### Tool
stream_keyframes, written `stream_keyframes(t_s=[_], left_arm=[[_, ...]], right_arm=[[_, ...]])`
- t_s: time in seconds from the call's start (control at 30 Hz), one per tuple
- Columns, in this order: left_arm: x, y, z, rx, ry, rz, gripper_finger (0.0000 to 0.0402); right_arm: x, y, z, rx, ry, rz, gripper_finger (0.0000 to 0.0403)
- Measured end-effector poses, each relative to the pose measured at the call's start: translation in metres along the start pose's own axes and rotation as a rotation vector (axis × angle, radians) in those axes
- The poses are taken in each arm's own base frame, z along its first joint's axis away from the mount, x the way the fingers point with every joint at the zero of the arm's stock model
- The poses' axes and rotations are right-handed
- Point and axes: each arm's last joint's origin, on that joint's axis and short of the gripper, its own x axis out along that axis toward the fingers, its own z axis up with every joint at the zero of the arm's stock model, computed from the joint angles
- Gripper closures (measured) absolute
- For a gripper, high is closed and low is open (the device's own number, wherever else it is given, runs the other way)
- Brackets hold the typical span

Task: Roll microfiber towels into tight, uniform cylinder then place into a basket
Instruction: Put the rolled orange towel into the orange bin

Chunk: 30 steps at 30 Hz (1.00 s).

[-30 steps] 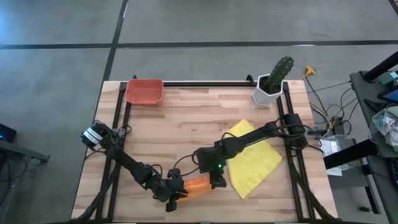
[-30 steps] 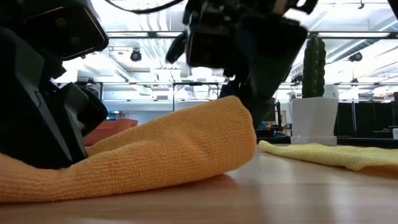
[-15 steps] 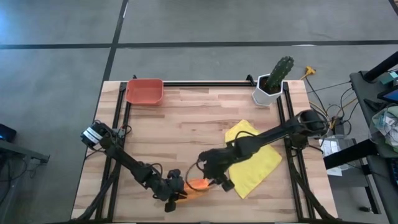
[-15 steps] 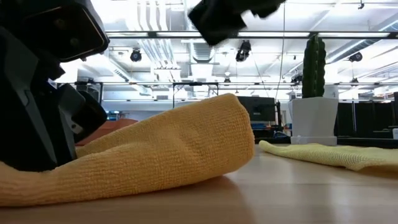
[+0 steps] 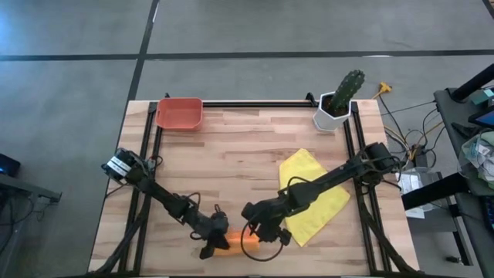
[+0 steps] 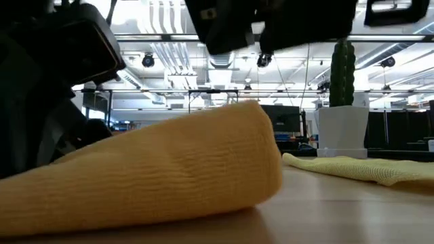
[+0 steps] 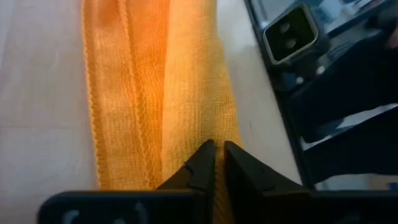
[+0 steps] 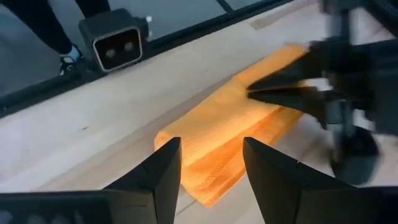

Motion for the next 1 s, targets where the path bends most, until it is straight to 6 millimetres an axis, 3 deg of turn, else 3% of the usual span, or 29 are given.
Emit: stream_keyframes(t_s=[0.4,0.67,1.0], left_arm=[[-0.011,0.022,0.000,-0.087,-0.023,-0.029,0.0401],[-0.011,0.033,-0.003,-0.114,0.003,-0.010,0.0401],[-0.007,0.041,-0.009,-0.142,0.054,-0.016,0.0401]], right_arm=[[0.017,0.006,0.005,-0.053,-0.067,-0.017,0.0243],[0.052,-0.005,-0.019,0.102,-0.081,-0.062,0.0231],[0.050,-0.004,-0.022,0.032,-0.039,-0.044,0.0225]])
